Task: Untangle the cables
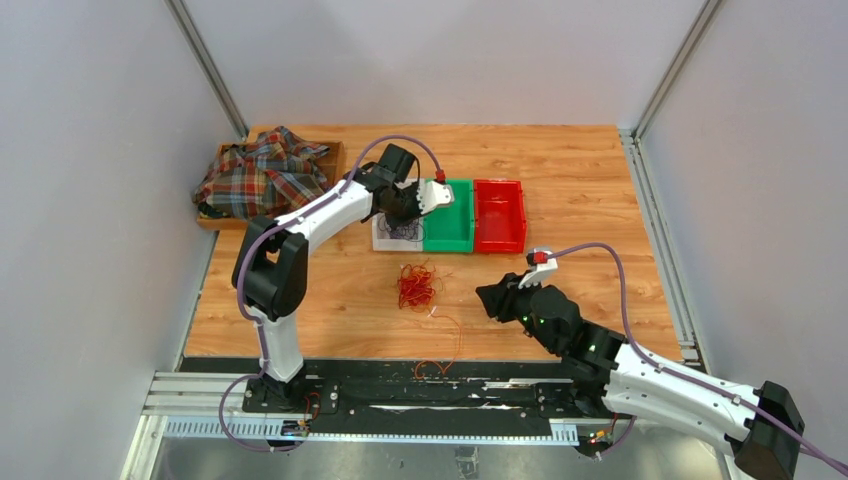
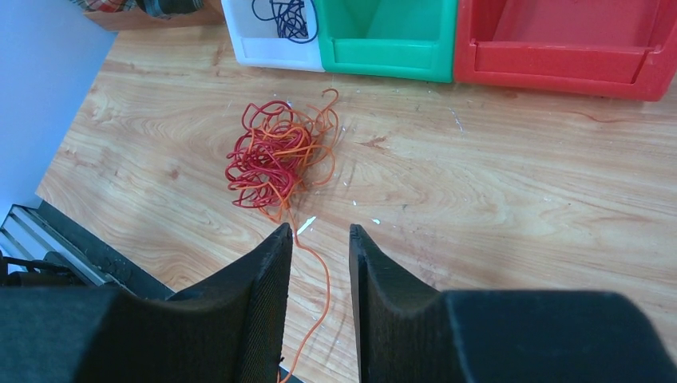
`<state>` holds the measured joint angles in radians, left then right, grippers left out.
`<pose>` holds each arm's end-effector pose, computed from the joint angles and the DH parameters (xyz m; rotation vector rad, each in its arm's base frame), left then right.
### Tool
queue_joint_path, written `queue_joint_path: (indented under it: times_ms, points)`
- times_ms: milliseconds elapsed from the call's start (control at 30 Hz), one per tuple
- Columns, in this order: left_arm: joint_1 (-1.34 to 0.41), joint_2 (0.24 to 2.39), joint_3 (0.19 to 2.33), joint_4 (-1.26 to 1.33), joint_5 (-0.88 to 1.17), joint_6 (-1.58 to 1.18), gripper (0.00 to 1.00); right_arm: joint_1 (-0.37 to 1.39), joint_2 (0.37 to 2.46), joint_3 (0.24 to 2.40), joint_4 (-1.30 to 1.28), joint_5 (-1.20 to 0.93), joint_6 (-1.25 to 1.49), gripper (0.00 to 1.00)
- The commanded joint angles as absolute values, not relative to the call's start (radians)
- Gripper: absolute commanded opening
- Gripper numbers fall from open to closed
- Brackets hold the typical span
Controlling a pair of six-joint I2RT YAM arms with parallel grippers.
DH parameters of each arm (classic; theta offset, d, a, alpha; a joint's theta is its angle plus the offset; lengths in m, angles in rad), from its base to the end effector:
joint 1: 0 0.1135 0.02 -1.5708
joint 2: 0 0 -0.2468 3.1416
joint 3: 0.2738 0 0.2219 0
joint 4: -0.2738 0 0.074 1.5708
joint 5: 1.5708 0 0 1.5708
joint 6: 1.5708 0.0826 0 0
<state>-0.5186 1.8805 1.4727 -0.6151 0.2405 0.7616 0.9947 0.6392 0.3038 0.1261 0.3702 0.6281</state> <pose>0.3337 -0.2131 0.1873 1.5999 2.0027 -0.2200 0.1292 0.1440 0.2157 -0.0605 1.8436 0.8361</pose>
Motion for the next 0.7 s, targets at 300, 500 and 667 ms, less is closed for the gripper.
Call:
queue_joint_path:
  times_ms: [300,500,667]
  points:
    - [-0.517,1.901,1.44,-0.319,-0.072,0.754,0.01,0.991,0.603,0.318,0.1,0.397,0.627,0.29]
    - [-0.515,1.937,1.389,-0.125,-0.226,0.797,0.01,0.989,0.601,0.313,0.1,0.399,0.632,0.28]
    - [-0.52,1.953,1.353,-0.113,-0.203,0.794,0.01,0.989,0.593,0.309,0.095,0.403,0.635,0.27]
